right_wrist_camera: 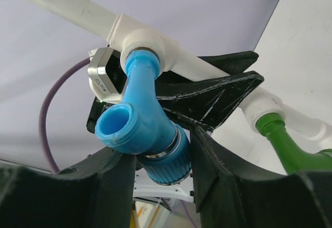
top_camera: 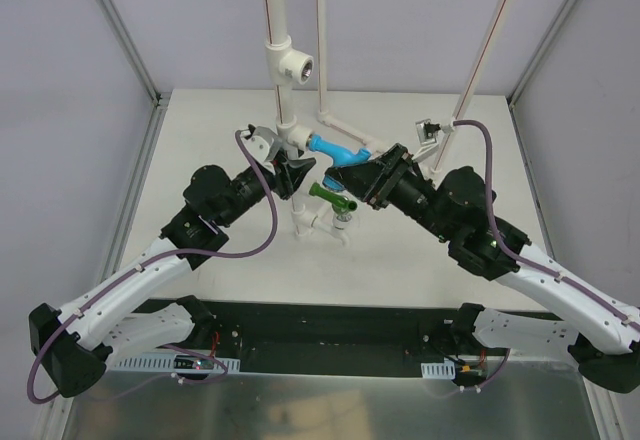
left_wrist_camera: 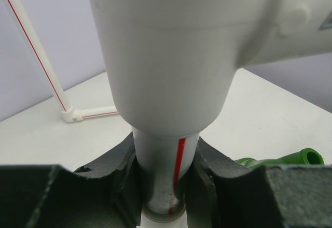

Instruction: Install the water faucets

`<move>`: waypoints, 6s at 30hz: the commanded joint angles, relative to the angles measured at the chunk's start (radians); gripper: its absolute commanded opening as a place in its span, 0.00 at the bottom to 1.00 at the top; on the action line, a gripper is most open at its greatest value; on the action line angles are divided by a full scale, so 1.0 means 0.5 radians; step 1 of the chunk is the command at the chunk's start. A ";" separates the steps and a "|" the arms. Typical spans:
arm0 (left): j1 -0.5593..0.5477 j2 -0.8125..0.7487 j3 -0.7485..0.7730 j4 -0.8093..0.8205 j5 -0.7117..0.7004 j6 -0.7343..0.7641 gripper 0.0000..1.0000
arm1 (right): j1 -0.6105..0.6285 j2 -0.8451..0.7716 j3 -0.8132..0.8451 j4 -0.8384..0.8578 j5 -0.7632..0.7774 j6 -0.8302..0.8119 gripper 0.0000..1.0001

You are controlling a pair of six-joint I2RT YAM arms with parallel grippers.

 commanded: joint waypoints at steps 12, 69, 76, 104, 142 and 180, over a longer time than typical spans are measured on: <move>-0.014 -0.030 0.009 -0.111 0.068 -0.205 0.00 | -0.119 -0.082 0.165 0.022 0.691 1.133 0.02; -0.014 -0.048 -0.001 -0.126 0.062 -0.205 0.00 | -0.092 -0.410 -0.028 -0.018 -0.895 -4.233 0.54; -0.017 -0.048 0.008 -0.129 0.068 -0.196 0.00 | -0.064 -0.321 0.027 -0.061 -0.846 -4.343 0.53; -0.017 -0.073 -0.001 -0.148 0.059 -0.193 0.00 | 0.037 0.029 0.199 -0.220 -0.702 -4.564 0.49; -0.014 -0.045 0.021 -0.139 0.102 -0.226 0.00 | 0.147 0.142 0.230 -0.088 -0.650 -4.681 0.60; -0.014 -0.051 0.009 -0.145 0.093 -0.229 0.00 | 0.187 0.176 -0.046 0.387 -0.564 -3.641 0.00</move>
